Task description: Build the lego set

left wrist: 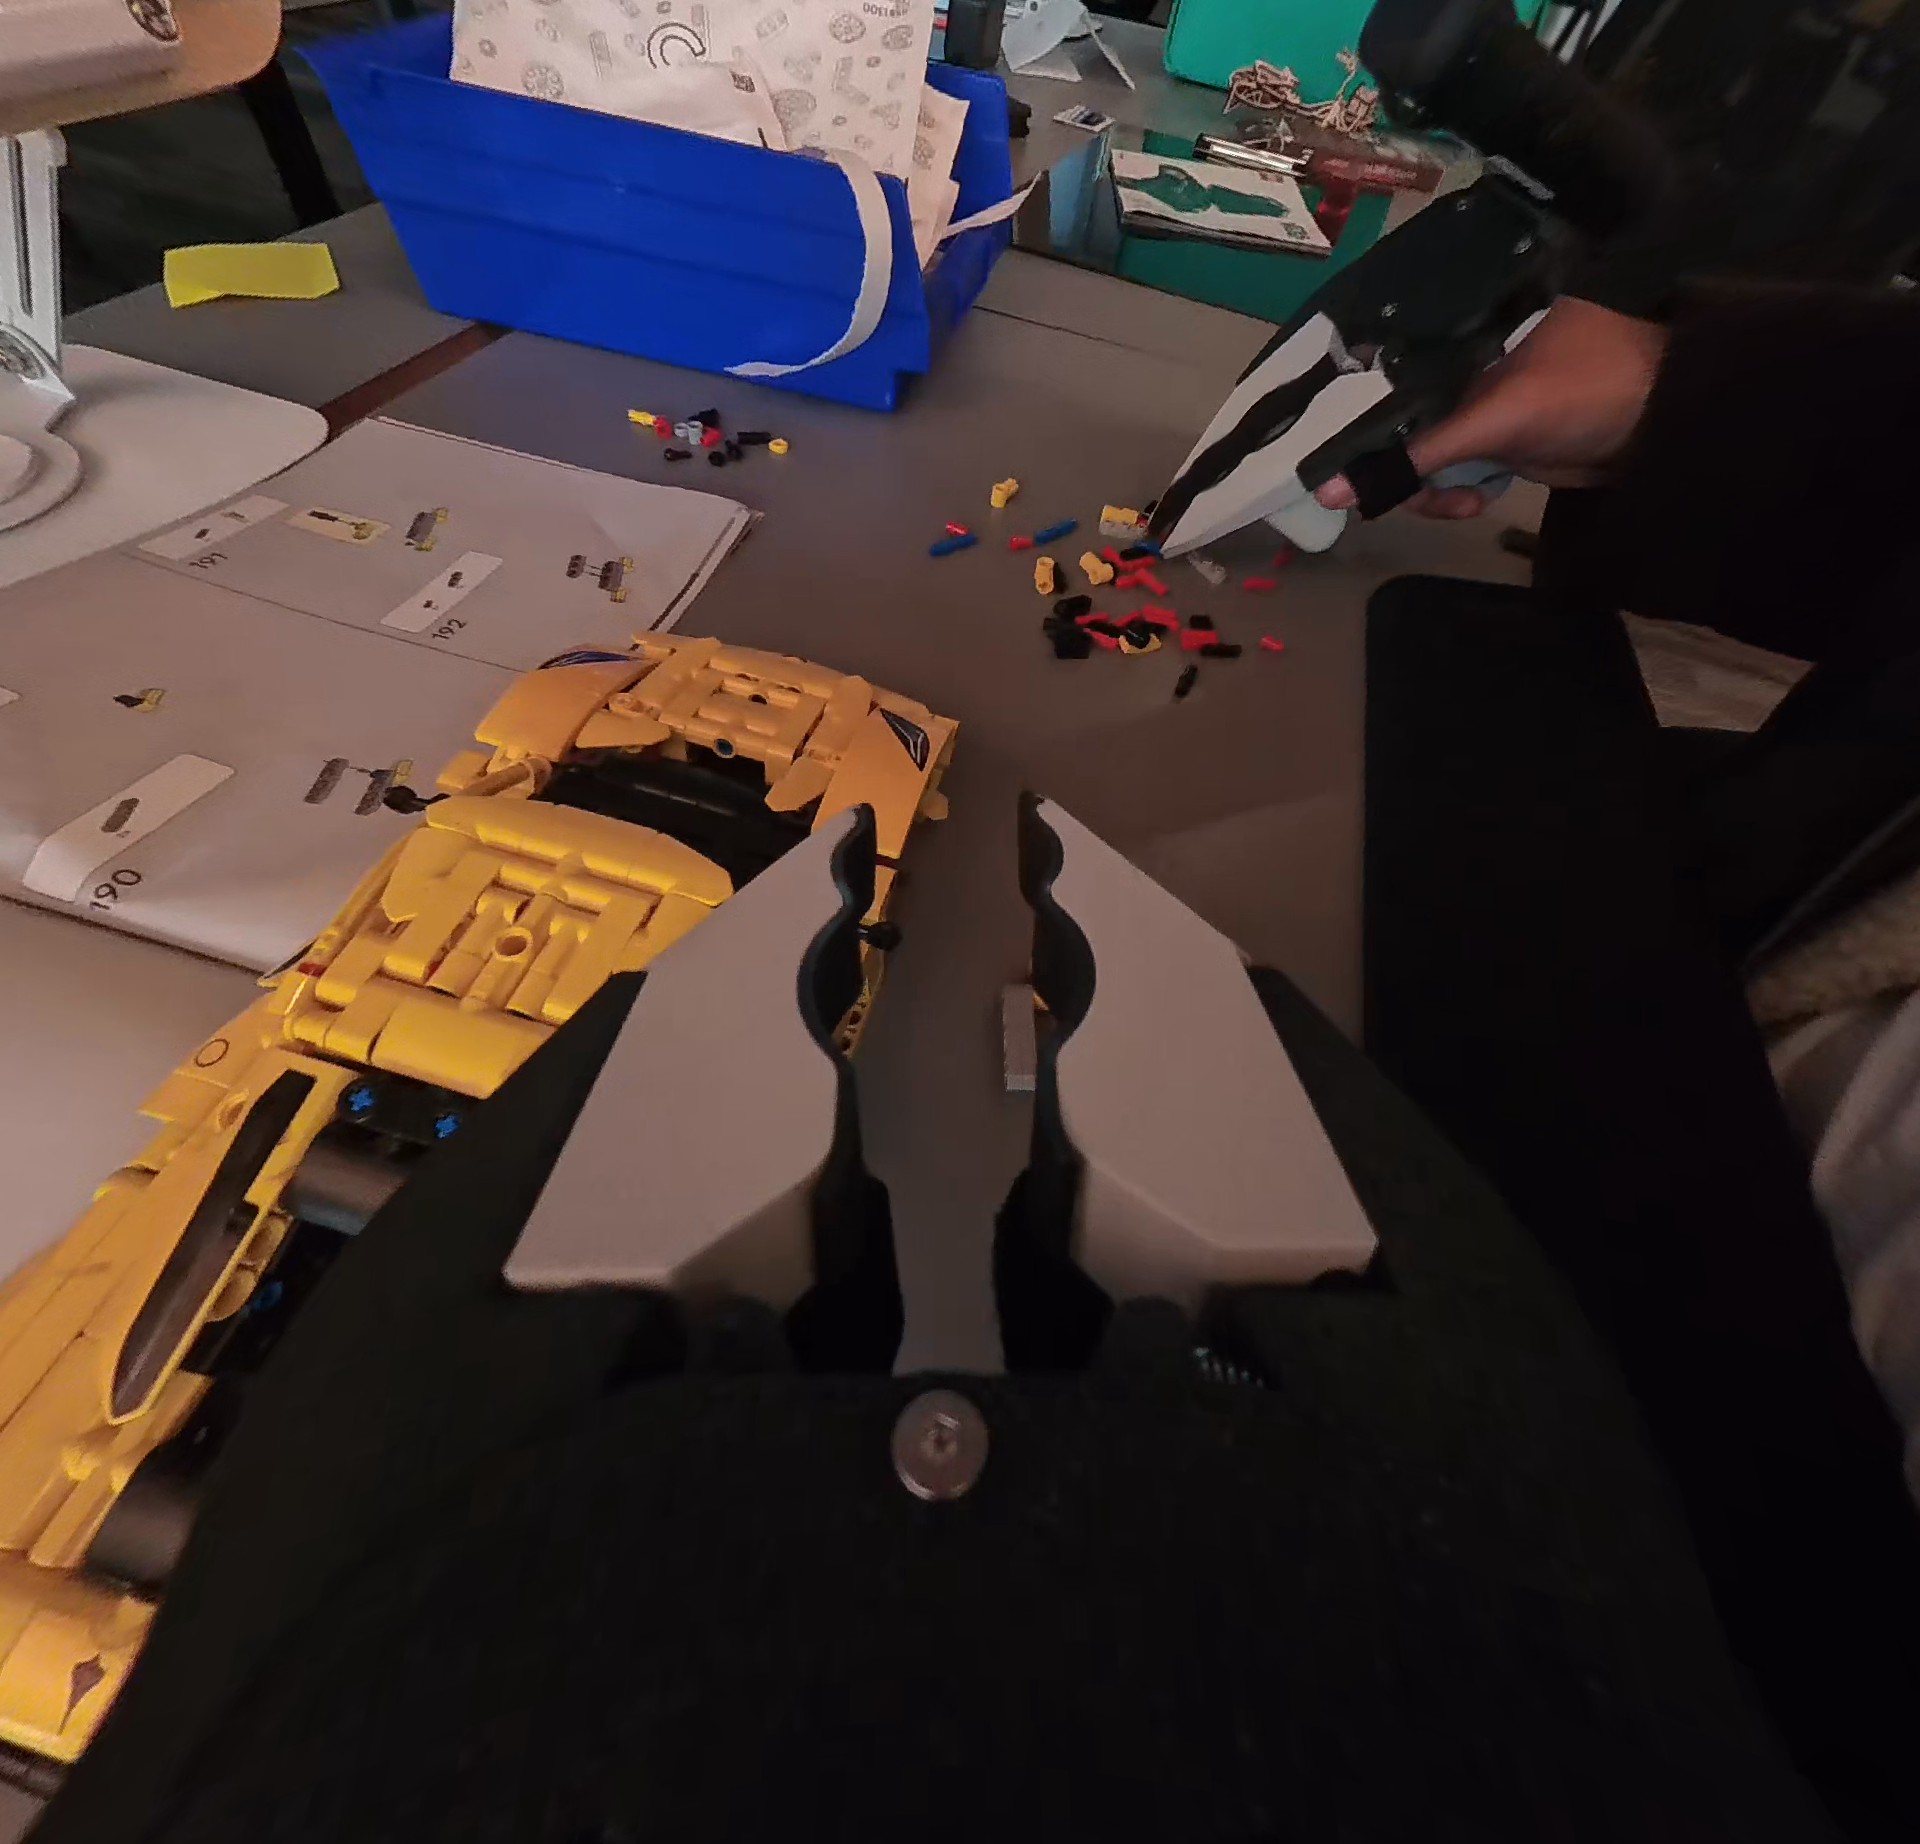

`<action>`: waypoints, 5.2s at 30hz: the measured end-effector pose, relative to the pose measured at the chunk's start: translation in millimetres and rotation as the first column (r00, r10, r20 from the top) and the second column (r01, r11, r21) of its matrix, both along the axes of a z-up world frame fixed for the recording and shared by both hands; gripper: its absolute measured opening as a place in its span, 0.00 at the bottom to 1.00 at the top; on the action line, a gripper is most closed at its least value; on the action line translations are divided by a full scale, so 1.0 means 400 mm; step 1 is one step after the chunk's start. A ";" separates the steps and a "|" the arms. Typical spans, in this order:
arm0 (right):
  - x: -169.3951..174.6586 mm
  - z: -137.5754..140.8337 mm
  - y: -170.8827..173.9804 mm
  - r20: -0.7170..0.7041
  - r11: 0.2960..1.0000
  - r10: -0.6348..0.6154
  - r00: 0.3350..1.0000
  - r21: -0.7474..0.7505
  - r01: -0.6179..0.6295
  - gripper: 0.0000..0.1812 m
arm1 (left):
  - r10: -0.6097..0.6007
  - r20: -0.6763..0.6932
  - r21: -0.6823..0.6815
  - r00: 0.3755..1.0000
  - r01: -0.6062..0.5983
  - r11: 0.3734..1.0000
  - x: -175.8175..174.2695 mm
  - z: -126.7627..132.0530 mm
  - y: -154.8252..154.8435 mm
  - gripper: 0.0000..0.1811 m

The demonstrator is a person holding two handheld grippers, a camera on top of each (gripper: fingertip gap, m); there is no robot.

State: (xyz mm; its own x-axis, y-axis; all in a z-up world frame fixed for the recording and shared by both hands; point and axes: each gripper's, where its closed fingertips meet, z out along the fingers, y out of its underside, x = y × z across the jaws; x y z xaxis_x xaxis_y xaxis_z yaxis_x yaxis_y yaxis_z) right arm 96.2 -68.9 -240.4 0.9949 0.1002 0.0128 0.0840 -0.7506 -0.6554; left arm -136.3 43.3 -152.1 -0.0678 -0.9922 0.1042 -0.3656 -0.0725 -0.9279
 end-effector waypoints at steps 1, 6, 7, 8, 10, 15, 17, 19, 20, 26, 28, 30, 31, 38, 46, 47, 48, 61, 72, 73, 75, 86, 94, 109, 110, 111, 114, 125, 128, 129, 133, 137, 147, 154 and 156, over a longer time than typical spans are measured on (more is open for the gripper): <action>0.002 -0.002 0.000 -0.007 1.000 -0.003 1.000 0.000 0.003 0.07 | 0.002 -0.001 0.006 1.000 -0.002 1.000 0.000 0.000 0.001 0.15; 0.002 -0.006 0.000 0.017 1.000 0.010 1.000 0.001 -0.010 0.02 | 0.004 0.000 -0.003 1.000 -0.004 1.000 -0.001 0.001 0.002 0.15; 0.000 -0.004 -0.002 0.020 1.000 0.016 1.000 -0.004 -0.016 0.02 | 0.004 0.002 -0.004 1.000 -0.004 1.000 -0.001 0.002 0.002 0.15; -0.001 0.004 -0.003 0.028 1.000 0.019 0.999 -0.001 -0.019 0.02 | 0.006 0.004 -0.002 1.000 -0.006 1.000 -0.001 0.003 0.003 0.15; -0.018 0.045 0.007 0.033 0.998 0.044 0.998 0.046 -0.045 0.02 | 0.012 0.009 0.002 1.000 -0.012 1.000 -0.002 0.006 0.006 0.15; -0.295 0.119 0.049 -0.101 0.913 0.397 0.912 0.149 -0.381 0.02 | 0.025 0.018 -0.003 1.000 -0.025 1.000 -0.003 0.013 0.012 0.14; -0.418 0.091 0.061 -0.112 0.859 0.510 0.853 0.124 -0.498 0.02 | 0.034 0.018 0.004 0.999 -0.034 0.999 -0.004 0.014 0.016 0.14; -0.517 0.064 0.082 -0.125 0.822 0.568 0.813 0.118 -0.557 0.02 | 0.047 0.011 0.014 0.999 -0.047 0.999 -0.007 0.010 0.024 0.15; -0.563 0.052 0.088 -0.153 0.808 0.589 0.793 0.114 -0.578 0.02 | 0.056 0.007 0.021 0.998 -0.056 0.998 -0.009 0.009 0.029 0.15; -0.644 -0.008 0.107 -0.029 0.751 0.660 0.750 0.009 -0.660 0.02 | 0.079 0.011 0.018 0.997 -0.080 0.997 -0.016 0.013 0.042 0.14; -0.641 -0.009 0.105 -0.054 0.755 0.655 0.753 0.008 -0.656 0.02 | 0.080 0.009 0.020 0.997 -0.080 0.997 -0.016 0.014 0.042 0.14; -0.638 -0.008 0.106 -0.080 0.762 0.646 0.759 0.009 -0.647 0.02 | 0.080 0.004 0.033 0.997 -0.080 0.996 -0.016 0.012 0.041 0.14; -0.637 -0.004 0.109 -0.086 0.767 0.640 0.764 0.020 -0.641 0.03 | 0.079 -0.001 0.042 0.997 -0.079 0.996 -0.015 0.011 0.040 0.14; -0.396 0.092 0.160 -0.114 0.927 0.349 0.930 0.186 -0.325 0.08 | 0.081 -0.013 0.066 0.997 -0.080 0.995 -0.017 0.005 0.040 0.14; -0.071 0.030 0.137 -0.004 0.985 -0.135 0.991 0.104 0.135 0.15 | 0.076 -0.029 0.076 0.997 -0.074 0.994 -0.014 -0.003 0.037 0.14; -0.068 0.020 0.137 0.016 0.987 -0.136 0.991 0.092 0.134 0.14 | 0.077 -0.032 0.077 0.997 -0.075 0.994 -0.015 -0.006 0.038 0.14; -0.066 0.012 0.138 0.029 0.988 -0.137 0.990 0.082 0.135 0.14 | 0.078 -0.033 0.076 0.996 -0.075 0.994 -0.015 -0.007 0.038 0.14; -0.073 0.020 0.159 0.024 0.989 -0.099 0.995 0.114 0.096 0.08 | 0.076 -0.039 0.068 0.996 -0.074 0.995 -0.014 -0.011 0.038 0.14; -0.401 0.234 0.285 -0.390 0.873 0.313 0.866 0.477 -0.101 0.08 | 0.106 -0.020 0.194 0.994 -0.100 0.976 -0.012 0.001 0.046 0.14; -0.416 0.235 0.295 -0.421 0.880 0.314 0.851 0.465 -0.095 0.08 | 0.087 -0.012 0.193 0.996 -0.083 0.978 -0.010 0.005 0.036 0.14; -0.438 0.237 0.310 -0.423 0.884 0.306 0.853 0.458 -0.090 0.08 | 0.071 -0.014 0.244 0.997 -0.066 0.968 -0.007 0.004 0.027 0.14; -0.568 0.255 0.313 -0.542 0.893 0.370 0.755 0.433 -0.126 0.08 | 0.162 0.017 0.564 0.987 -0.143 0.813 -0.005 0.018 0.029 0.06; -0.593 0.260 0.308 -0.548 0.882 0.409 0.730 0.444 -0.160 0.08 | 0.145 -0.007 0.588 0.989 -0.113 0.801 -0.003 -0.002 0.011 0.08; -0.615 0.304 0.289 -0.677 0.859 0.473 0.564 0.497 -0.124 0.13 | 0.101 0.112 0.514 0.988 -0.145 0.845 -0.006 0.064 -0.004 0.04; -0.611 0.318 0.284 -0.731 0.862 0.479 0.487 0.498 -0.100 0.12 | 0.090 0.136 0.493 0.987 -0.146 0.858 -0.008 0.076 -0.008 0.04; -0.602 0.330 0.282 -0.782 0.868 0.476 0.403 0.492 -0.071 0.12 | 0.077 0.163 0.478 0.984 -0.147 0.866 -0.010 0.089 -0.011 0.04; -0.593 0.341 0.275 -0.888 0.903 0.429 0.169 0.426 -0.054 0.15 | -0.012 0.269 0.500 0.963 -0.129 0.856 -0.016 0.131 -0.039 0.04; -0.623 0.350 0.230 -0.927 0.908 0.364 -0.090 0.374 -0.189 0.04 | -0.069 0.277 0.569 0.958 -0.106 0.816 -0.010 0.127 -0.071 0.04; -0.625 0.351 0.236 -0.927 0.912 0.364 -0.092 0.375 -0.166 0.03 | -0.032 0.271 0.526 0.962 -0.120 0.842 -0.013 0.126 -0.065 0.04; -0.627 0.352 0.235 -0.926 0.912 0.361 -0.108 0.375 -0.165 0.03 | -0.032 0.271 0.516 0.962 -0.117 0.849 -0.015 0.127 -0.066 0.04; -0.625 0.346 0.235 -0.929 0.914 0.354 -0.111 0.368 -0.170 0.04 | -0.034 0.247 0.455 0.969 -0.084 0.887 -0.019 0.124 -0.064 0.04; -0.586 0.248 0.216 -0.842 0.885 0.442 0.308 0.353 -0.303 0.12 | 0.021 0.217 0.253 0.976 -0.077 0.964 -0.033 0.108 -0.024 0.04; -0.577 0.003 0.107 -0.233 0.833 0.537 0.811 -0.003 -0.553 0.09 | 0.101 0.101 0.024 0.990 -0.104 0.994 -0.038 0.044 0.032 0.04; -0.590 -0.013 0.123 -0.023 0.830 0.558 0.829 -0.005 -0.558 0.11 | 0.099 0.093 0.024 0.991 -0.102 0.995 -0.037 0.041 0.030 0.04; -0.580 -0.014 0.130 0.029 0.834 0.551 0.834 0.001 -0.551 0.06 | 0.094 0.091 0.028 0.991 -0.096 0.995 -0.036 0.041 0.026 0.04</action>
